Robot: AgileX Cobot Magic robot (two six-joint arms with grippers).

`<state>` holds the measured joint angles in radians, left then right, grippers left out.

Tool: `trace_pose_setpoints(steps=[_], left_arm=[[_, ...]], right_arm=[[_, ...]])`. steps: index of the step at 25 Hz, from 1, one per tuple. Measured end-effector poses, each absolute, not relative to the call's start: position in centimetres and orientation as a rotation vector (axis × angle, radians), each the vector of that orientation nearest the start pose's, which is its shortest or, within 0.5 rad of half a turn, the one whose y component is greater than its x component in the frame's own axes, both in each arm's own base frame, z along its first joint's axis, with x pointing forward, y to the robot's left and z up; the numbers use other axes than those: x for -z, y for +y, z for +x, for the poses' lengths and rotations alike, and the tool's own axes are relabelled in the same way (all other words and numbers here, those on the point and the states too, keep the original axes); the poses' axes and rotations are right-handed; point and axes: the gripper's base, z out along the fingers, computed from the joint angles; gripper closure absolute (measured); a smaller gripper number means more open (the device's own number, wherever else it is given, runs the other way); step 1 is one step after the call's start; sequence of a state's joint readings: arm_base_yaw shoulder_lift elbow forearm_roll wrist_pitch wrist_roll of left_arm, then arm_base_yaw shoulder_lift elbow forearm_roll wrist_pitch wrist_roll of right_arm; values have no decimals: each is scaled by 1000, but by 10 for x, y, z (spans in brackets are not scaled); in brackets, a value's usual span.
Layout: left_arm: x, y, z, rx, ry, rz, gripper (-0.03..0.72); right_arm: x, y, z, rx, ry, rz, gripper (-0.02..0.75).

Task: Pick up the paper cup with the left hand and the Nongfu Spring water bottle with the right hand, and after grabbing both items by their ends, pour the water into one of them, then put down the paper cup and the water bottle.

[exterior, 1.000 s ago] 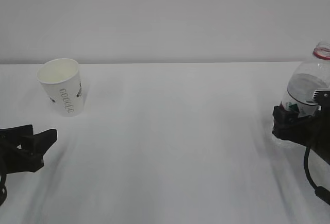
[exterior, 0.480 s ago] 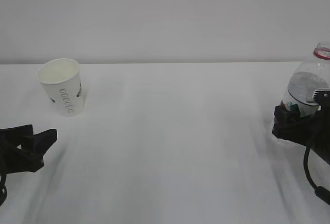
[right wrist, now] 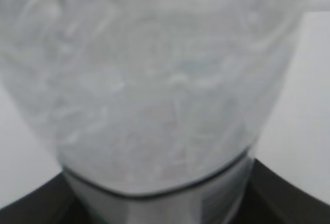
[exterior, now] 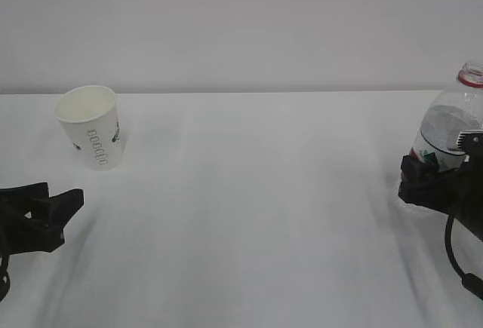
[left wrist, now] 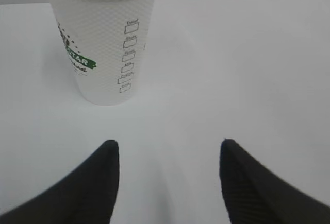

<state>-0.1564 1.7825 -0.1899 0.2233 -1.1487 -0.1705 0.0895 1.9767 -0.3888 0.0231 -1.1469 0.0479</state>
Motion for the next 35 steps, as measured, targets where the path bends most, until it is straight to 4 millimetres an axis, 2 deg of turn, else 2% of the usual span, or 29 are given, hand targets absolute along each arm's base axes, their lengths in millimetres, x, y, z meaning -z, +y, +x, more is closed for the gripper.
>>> trace_pose_setpoints(steps=[13,25,35], left_arm=[[-110,-52,213,352,1934,212,237],[-110,-52,213,352,1934,212,237],[-110,-52,213,352,1934,212,237]], right_arm=[[-106,17,245,-52,1939,6,288],[-131,17,240,-39,1848,-10,288],[-152,16,228,-50,1803,-18,289]])
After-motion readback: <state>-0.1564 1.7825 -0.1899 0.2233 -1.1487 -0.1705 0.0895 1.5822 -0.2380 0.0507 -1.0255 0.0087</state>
